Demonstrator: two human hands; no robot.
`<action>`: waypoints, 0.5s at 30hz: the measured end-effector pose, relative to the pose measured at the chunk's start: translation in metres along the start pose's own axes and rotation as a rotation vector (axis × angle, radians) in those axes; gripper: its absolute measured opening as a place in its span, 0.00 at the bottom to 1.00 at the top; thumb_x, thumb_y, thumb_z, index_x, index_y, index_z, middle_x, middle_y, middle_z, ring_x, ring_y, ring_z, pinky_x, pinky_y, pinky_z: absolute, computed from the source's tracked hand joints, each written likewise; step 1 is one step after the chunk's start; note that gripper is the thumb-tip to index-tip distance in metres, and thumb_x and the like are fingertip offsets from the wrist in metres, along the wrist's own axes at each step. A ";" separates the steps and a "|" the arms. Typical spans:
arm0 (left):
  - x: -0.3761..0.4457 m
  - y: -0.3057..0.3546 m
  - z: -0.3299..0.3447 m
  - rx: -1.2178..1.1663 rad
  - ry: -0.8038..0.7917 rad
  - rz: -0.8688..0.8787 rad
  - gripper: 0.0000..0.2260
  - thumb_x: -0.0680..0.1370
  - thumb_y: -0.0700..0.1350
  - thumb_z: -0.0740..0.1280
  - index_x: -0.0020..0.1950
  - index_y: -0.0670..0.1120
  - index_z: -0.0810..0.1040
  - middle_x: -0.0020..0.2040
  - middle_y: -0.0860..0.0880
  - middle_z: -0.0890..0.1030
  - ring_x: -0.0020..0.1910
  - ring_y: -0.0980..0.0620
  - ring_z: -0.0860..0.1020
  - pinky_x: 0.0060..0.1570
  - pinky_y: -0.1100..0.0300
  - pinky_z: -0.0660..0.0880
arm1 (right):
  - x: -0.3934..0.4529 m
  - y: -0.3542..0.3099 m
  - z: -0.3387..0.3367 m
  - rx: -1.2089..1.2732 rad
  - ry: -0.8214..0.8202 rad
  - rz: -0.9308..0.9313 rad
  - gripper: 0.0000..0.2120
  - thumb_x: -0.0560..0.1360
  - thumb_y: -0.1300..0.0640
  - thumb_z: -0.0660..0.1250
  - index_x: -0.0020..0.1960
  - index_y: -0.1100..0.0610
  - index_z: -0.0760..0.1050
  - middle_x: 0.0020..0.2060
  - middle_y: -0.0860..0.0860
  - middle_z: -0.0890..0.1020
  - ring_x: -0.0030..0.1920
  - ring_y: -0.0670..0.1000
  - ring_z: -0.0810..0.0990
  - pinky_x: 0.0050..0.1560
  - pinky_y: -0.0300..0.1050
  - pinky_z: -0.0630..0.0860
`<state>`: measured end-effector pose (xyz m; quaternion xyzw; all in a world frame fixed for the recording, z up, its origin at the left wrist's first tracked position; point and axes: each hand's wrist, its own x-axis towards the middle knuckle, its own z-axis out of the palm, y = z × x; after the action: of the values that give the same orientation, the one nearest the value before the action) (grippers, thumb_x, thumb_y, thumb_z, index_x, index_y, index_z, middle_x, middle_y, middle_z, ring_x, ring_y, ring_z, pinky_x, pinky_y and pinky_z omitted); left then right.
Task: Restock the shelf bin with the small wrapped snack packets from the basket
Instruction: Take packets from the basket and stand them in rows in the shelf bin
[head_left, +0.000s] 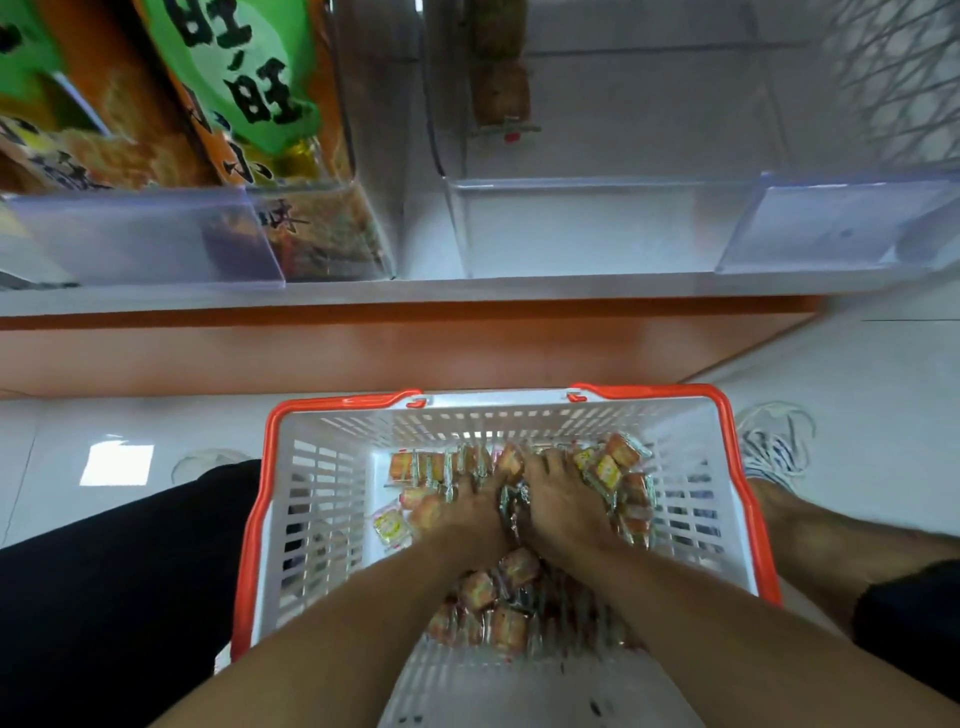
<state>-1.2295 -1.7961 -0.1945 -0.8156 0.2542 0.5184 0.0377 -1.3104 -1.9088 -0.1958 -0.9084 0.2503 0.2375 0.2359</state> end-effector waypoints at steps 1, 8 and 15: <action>0.000 0.000 0.001 -0.053 0.011 0.010 0.42 0.78 0.55 0.71 0.82 0.58 0.46 0.83 0.41 0.46 0.75 0.35 0.68 0.74 0.42 0.67 | 0.000 -0.001 -0.001 -0.026 -0.009 0.013 0.29 0.76 0.52 0.67 0.73 0.51 0.60 0.65 0.53 0.68 0.67 0.58 0.68 0.56 0.53 0.78; -0.014 -0.008 0.004 -0.110 0.337 0.063 0.18 0.74 0.39 0.69 0.62 0.49 0.73 0.54 0.47 0.83 0.49 0.46 0.83 0.47 0.55 0.81 | -0.002 -0.002 -0.002 -0.507 -0.013 -0.125 0.26 0.78 0.54 0.59 0.76 0.54 0.65 0.76 0.59 0.63 0.77 0.63 0.55 0.76 0.63 0.52; -0.025 -0.017 0.005 -0.214 0.435 0.089 0.14 0.75 0.36 0.68 0.57 0.52 0.76 0.54 0.50 0.82 0.43 0.51 0.80 0.46 0.56 0.81 | -0.018 -0.011 0.005 -0.629 -0.030 -0.408 0.17 0.81 0.59 0.55 0.67 0.61 0.72 0.61 0.59 0.74 0.62 0.60 0.70 0.66 0.56 0.66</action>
<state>-1.2342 -1.7702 -0.1783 -0.8953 0.2357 0.3559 -0.1273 -1.3193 -1.8912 -0.1866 -0.9642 -0.0244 0.2640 -0.0084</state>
